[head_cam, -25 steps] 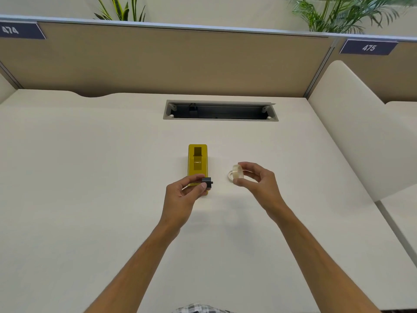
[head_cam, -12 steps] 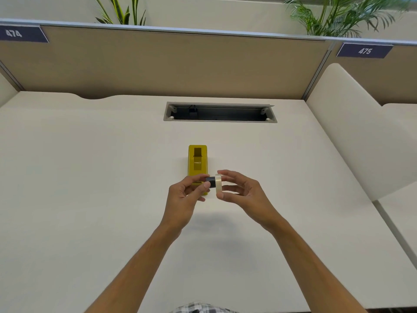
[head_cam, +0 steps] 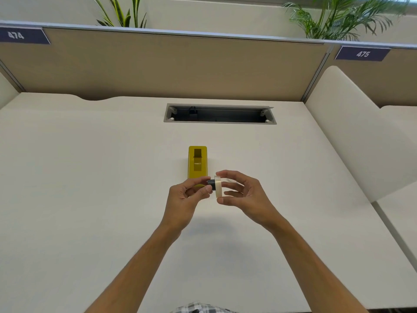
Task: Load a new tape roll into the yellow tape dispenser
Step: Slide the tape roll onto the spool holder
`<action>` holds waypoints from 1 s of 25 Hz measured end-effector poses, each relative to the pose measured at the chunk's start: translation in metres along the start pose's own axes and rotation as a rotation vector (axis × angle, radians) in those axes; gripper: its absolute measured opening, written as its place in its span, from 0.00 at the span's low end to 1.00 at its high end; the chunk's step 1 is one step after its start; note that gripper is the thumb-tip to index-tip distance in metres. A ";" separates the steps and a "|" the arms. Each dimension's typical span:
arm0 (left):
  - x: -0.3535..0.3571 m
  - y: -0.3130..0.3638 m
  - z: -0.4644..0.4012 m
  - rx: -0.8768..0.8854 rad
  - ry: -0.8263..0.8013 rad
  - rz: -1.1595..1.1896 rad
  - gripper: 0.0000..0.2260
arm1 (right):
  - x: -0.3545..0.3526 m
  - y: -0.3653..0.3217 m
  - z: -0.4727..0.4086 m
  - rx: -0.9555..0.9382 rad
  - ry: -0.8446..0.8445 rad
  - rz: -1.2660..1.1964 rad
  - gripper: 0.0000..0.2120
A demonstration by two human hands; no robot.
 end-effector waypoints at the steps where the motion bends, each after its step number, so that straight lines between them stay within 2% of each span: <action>1: 0.000 0.000 0.000 0.000 0.000 0.002 0.10 | 0.000 -0.001 0.000 -0.005 0.002 0.005 0.25; 15: -0.001 0.002 0.000 -0.002 -0.024 -0.037 0.12 | 0.003 -0.006 -0.001 -0.019 0.003 0.071 0.26; 21: -0.003 0.004 -0.001 -0.002 -0.017 -0.063 0.13 | 0.003 -0.008 0.000 -0.043 0.023 0.172 0.31; 25: -0.003 0.005 -0.001 0.003 -0.024 -0.028 0.13 | 0.003 -0.013 0.001 -0.045 0.063 0.171 0.27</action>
Point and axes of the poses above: each hand's wrist, its own z-axis away from the middle knuckle, its own x-axis out of the palm, y = z × x, the point moved 6 cm from there along -z, towards the middle knuckle, and after that the axes turned 1 degree about -y, right-handed, at the moved point
